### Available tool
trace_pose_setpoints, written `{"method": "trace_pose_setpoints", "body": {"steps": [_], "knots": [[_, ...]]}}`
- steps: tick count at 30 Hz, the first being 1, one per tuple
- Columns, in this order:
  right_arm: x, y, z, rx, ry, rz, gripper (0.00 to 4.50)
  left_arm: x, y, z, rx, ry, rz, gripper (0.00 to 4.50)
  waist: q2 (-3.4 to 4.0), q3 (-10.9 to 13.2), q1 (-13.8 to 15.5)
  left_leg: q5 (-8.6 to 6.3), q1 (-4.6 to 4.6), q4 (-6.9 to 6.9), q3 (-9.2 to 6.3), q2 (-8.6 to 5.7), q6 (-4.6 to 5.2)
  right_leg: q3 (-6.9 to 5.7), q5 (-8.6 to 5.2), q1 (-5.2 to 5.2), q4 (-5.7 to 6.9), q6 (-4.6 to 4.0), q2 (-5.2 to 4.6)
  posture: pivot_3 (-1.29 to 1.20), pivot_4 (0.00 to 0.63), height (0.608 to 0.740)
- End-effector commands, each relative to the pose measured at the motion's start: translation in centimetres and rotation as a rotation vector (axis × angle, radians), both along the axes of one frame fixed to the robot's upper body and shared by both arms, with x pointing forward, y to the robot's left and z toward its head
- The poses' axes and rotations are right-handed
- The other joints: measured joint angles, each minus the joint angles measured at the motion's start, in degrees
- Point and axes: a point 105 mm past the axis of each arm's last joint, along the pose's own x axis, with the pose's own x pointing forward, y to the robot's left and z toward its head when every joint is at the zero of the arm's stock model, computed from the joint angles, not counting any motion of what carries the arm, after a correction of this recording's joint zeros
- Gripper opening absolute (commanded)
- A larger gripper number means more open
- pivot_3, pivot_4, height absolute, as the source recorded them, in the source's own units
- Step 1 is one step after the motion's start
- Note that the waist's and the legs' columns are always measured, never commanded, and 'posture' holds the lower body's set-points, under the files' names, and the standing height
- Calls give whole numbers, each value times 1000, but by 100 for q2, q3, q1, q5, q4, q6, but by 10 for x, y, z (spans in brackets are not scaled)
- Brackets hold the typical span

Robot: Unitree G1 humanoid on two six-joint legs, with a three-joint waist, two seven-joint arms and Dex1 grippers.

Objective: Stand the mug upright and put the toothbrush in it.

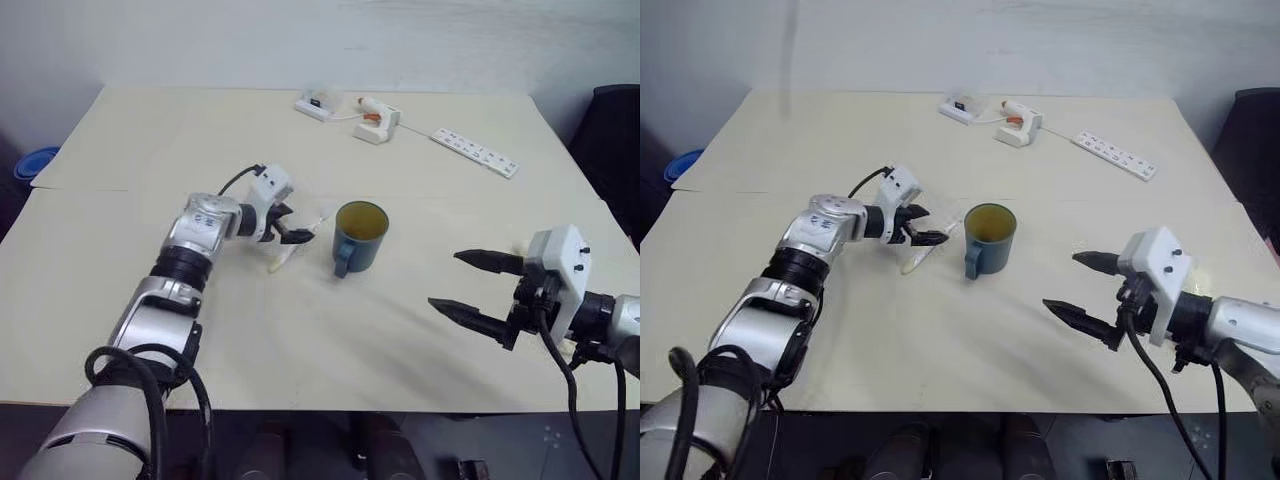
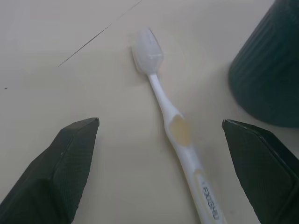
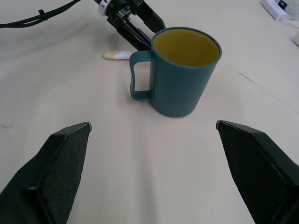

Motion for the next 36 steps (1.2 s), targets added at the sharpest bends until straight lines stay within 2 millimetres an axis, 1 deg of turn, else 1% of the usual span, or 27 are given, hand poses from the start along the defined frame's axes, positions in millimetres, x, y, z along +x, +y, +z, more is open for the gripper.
{"method": "trace_pose_setpoints", "body": {"steps": [1, 2, 4, 6, 7, 11, 17, 18, 22, 25, 26, 28, 30, 32, 34, 36], "knots": [[-4, 3, 9, 4, -50, -4, 4472, 7, -10, 7, 31, -34, 19, 4500, 0, 0, -1, 0, 1, 0, 1, 0, 0, 2, 1, 0, -1, 1, 0, 0, 150, 740], [-5, 3, 9, 3, -52, -6, 4472, 9, -14, 3, 58, -32, 30, 4500, 0, 0, 6, 0, 2, 1, 2, 0, 0, 3, 1, 0, -4, 1, 0, 0, 150, 740], [-5, 3, 10, 2, -55, -8, 4500, 10, -20, -1, 95, -52, 24, 4097, 0, 0, 13, 0, 4, 1, 2, -1, 0, 4, 1, 0, -8, 1, 0, 0, 150, 740], [-5, 4, 10, -2, -59, -10, 4500, 6, -27, -6, 100, -19, -8, 3696, 0, 0, 15, 0, 3, 1, 2, -1, 0, 4, 1, 0, -8, 1, 0, 0, 150, 740], [-6, 4, 10, -4, -60, -11, 4500, 5, -28, -7, 100, -9, -13, 3356, 0, 0, 13, 0, 4, 1, 2, -1, 0, 5, 1, 1, -8, 1, 0, 0, 150, 740], [-8, 7, 15, 7, -72, 0, 4500, 7, -17, -17, 179, -19, 6, 2298, 0, 0, 9, 0, 6, 1, 4, -1, 0, 6, 1, 1, -8, 1, -1, 0, 150, 740], [-10, 11, 18, -1, -64, 32, 4500, 9, -7, -18, 170, -6, 47, 597, 0, 0, 1, 0, 11, 1, 5, 0, 0, 9, 1, 2, -2, 1, 0, 0, 150, 740], [-10, 11, 19, 5, -58, 38, 4500, 10, -4, -17, 165, -11, 62, 409, 0, 0, -4, 0, 11, 1, 5, 0, 0, 9, 1, 2, -2, 1, 0, 0, 150, 740], [-16, 15, 23, 45, -4, 94, 4500, 17, 7, -2, 91, -33, 150, 410, 0, 0, -16, 0, 11, 1, 4, 3, 0, 10, 1, 2, 0, 1, 1, 0, 150, 740], [-13, 15, 23, 3, -35, 82, 4500, 24, 18, 23, -50, -90, 228, 410, 0, 0, -13, 0, 9, 1, -6, 6, 0, 11, 1, -1, 2, 1, 1, 0, 150, 740], [-12, 15, 24, 1, -40, 76, 4500, 26, 19, 37, -131, -118, 242, 410, 0, 0, -2, 0, 6, 1, -11, 6, 0, 10, 1, -5, 5, 1, 0, 0, 150, 740], [-10, 14, 25, 7, -42, 74, 4500, 26, 19, 58, -251, -151, 243, 410, -1, 0, 9, 0, 3, 1, -23, 7, -1, 10, 1, -8, 7, 2, -5, 0, 150, 740], [-9, 13, 28, 15, -39, 79, 4500, 14, 5, 106, -487, -231, 126, 410, -1, 1, 25, 0, -1, 1, -29, 10, -1, 8, 3, -7, 15, 6, -9, 0, 150, 740], [-8, 13, 30, 19, -37, 87, 4500, -7, -8, 145, -663, -289, -13, 410, -1, 1, 33, 1, -15, 2, -31, 13, -2, 3, 7, -11, 12, 11, -18, 0, 150, 740], [-6, 13, 32, 26, -37, 91, 4500, -25, -24, 166, -767, -300, -107, 410, -1, 0, 36, 0, -23, 3, -35, 13, 1, 2, 11, -11, -1, 19, -26, 0, 150, 740], [-4, 13, 34, 30, -40, 88, 4500, -40, -43, 176, -835, -302, -186, 410, -1, 0, 34, -4, -22, 3, -40, 10, 8, 8, 14, -8, -12, 24, -29, 0, 150, 740]]}}
